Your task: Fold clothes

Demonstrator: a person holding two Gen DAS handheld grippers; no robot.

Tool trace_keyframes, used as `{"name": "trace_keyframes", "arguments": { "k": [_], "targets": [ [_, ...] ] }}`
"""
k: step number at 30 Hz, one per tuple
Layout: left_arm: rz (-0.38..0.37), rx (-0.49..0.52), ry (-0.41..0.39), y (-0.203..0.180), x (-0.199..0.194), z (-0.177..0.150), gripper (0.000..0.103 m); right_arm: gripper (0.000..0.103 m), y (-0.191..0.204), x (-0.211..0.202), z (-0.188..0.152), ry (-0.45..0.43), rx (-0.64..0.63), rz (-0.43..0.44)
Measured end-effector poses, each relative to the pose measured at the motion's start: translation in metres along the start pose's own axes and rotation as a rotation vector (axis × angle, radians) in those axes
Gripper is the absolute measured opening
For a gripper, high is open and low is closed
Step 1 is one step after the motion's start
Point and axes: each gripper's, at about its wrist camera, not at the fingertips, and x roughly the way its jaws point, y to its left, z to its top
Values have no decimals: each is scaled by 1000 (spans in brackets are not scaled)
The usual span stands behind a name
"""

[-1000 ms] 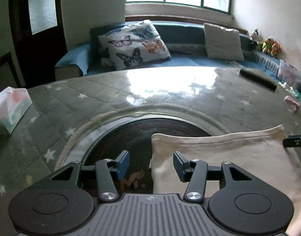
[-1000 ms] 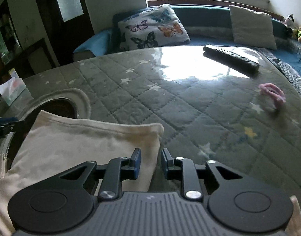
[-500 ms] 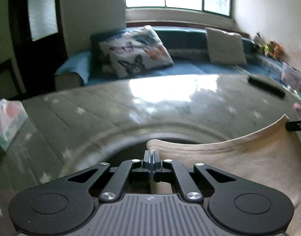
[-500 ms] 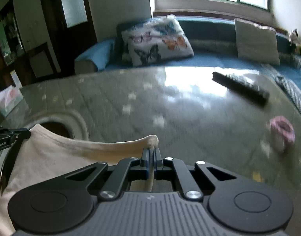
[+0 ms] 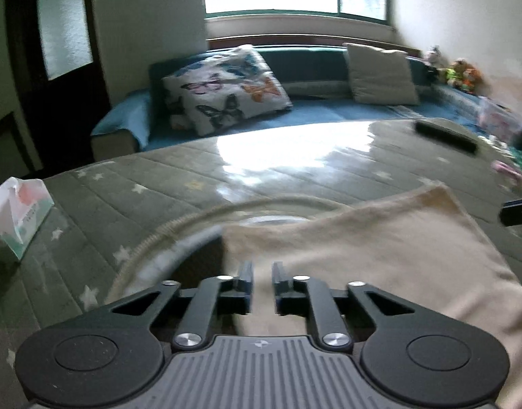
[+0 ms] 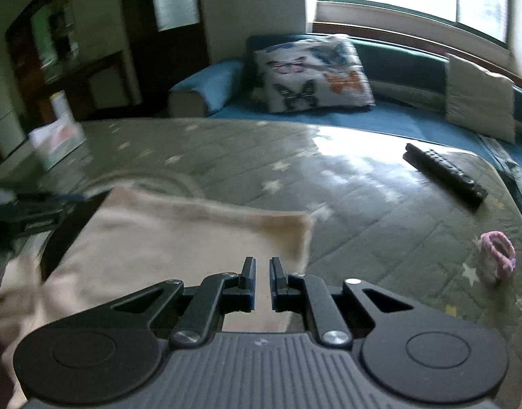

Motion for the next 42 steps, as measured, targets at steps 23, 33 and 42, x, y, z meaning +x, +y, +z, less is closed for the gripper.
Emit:
{"name": "trace_keyframes", "arguments": {
  "k": [23,33,42],
  "targets": [
    [-208,287,-28,-92,-110,-131,46,25,127,-72,-128,154,-396,189],
    [-157,113,-103,-53,-138,-132,48,25,133,-82,-105,46,-340,215],
    [76,-52,-94,12,-142,-128,48,25,147,-47,-118,77,-311,244]
  ]
}}
